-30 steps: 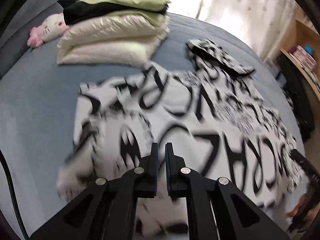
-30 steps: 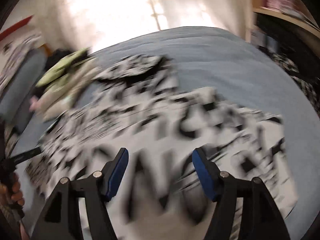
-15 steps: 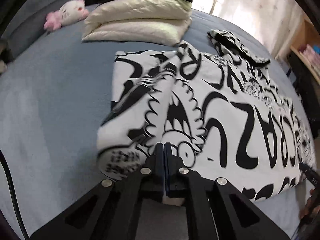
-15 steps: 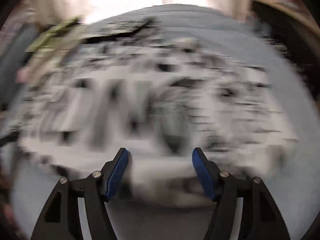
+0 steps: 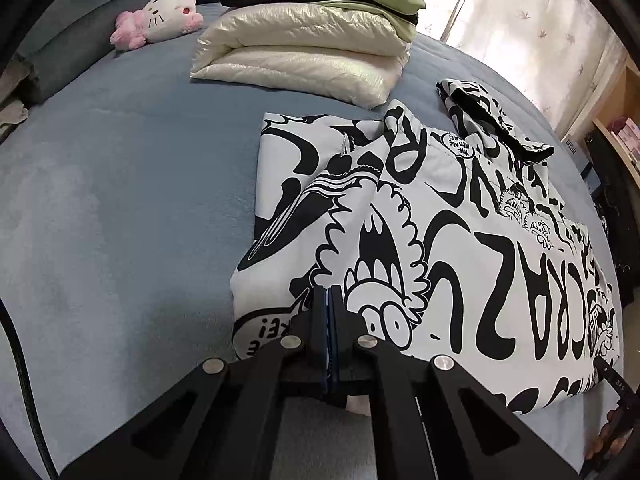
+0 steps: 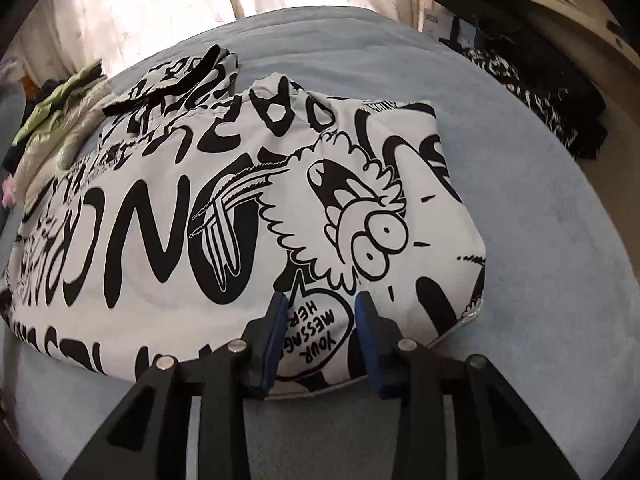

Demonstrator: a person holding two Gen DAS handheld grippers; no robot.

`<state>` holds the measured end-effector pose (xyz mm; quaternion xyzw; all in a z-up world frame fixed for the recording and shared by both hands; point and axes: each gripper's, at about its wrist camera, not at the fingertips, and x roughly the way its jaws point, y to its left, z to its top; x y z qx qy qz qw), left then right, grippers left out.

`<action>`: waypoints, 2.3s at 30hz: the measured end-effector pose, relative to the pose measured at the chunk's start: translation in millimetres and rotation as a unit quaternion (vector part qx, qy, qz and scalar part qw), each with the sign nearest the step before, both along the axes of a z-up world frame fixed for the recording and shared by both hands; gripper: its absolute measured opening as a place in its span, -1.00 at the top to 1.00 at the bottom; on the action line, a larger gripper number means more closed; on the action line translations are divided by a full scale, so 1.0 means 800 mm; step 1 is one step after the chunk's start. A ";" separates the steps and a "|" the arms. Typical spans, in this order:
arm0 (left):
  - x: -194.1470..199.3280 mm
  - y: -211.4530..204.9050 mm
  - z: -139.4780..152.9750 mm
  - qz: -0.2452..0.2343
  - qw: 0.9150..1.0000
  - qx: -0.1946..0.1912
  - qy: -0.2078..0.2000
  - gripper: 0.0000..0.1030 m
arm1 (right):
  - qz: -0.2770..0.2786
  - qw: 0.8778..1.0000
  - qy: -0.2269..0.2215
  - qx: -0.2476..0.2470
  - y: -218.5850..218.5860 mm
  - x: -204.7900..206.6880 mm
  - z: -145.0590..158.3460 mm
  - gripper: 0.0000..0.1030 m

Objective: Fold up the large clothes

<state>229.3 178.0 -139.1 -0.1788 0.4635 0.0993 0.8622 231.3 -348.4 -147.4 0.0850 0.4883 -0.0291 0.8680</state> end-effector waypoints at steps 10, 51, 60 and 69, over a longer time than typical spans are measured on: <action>-0.002 -0.020 0.016 -0.018 0.999 0.032 0.019 0.74 | -0.004 0.999 0.006 -0.038 0.029 -0.001 -0.007 -0.03; 0.258 -0.137 0.220 -0.162 0.962 0.208 -0.065 0.20 | 0.040 0.994 -0.098 -0.033 0.072 0.252 0.254 -0.18; 0.380 -0.144 0.170 -0.170 0.972 0.161 -0.022 0.20 | 0.014 0.997 -0.077 0.010 0.079 0.361 0.210 -0.18; 0.479 -0.142 0.079 -0.158 0.984 0.076 0.037 0.20 | 0.016 0.999 -0.005 0.033 0.089 0.465 0.116 -0.18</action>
